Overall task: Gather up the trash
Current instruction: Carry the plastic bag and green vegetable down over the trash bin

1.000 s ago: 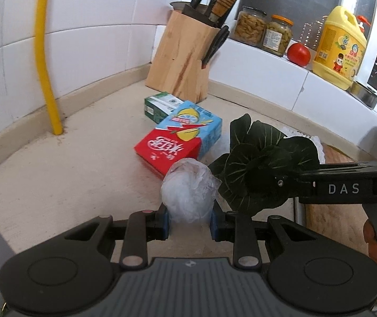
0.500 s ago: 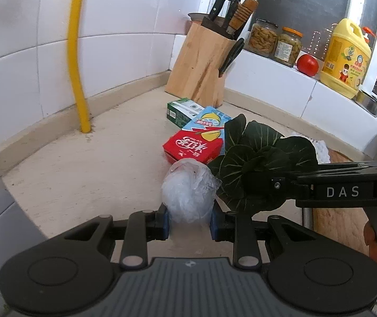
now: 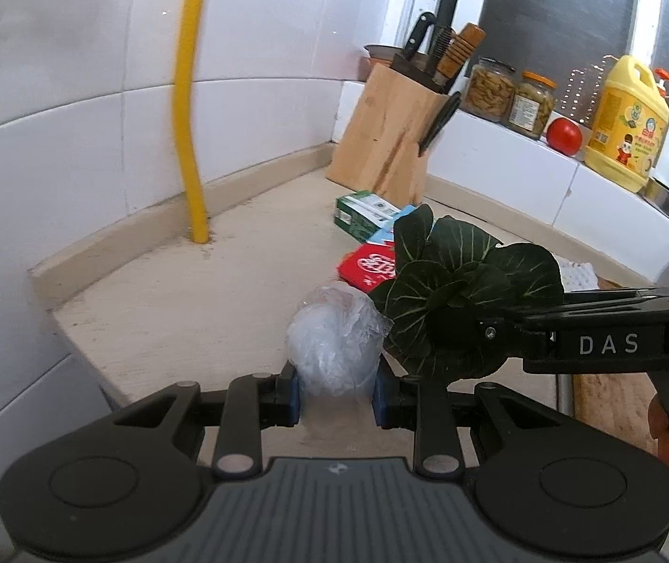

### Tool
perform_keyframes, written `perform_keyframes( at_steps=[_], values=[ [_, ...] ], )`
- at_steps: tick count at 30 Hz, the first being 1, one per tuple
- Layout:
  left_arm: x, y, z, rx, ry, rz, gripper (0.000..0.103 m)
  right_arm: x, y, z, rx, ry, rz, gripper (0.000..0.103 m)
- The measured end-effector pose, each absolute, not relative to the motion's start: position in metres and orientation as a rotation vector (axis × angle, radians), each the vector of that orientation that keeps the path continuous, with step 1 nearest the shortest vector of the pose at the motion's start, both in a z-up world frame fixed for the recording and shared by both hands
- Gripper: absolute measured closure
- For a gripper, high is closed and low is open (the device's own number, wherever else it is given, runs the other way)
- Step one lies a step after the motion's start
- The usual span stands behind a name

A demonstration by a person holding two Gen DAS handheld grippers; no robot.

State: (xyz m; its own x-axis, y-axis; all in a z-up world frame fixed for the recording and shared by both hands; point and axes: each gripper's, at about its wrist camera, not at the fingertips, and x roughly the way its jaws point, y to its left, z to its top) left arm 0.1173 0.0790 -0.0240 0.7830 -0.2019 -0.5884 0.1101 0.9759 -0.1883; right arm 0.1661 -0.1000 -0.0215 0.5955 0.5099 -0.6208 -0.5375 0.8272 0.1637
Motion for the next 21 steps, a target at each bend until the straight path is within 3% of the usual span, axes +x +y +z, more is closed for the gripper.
perform_keyframes(
  at_steps=[21],
  values=[
    [0.048,0.175,-0.028,-0.204,0.625,0.107,0.080,0.133,0.021,-0.033,-0.169,0.723,0.842,0.045]
  ],
)
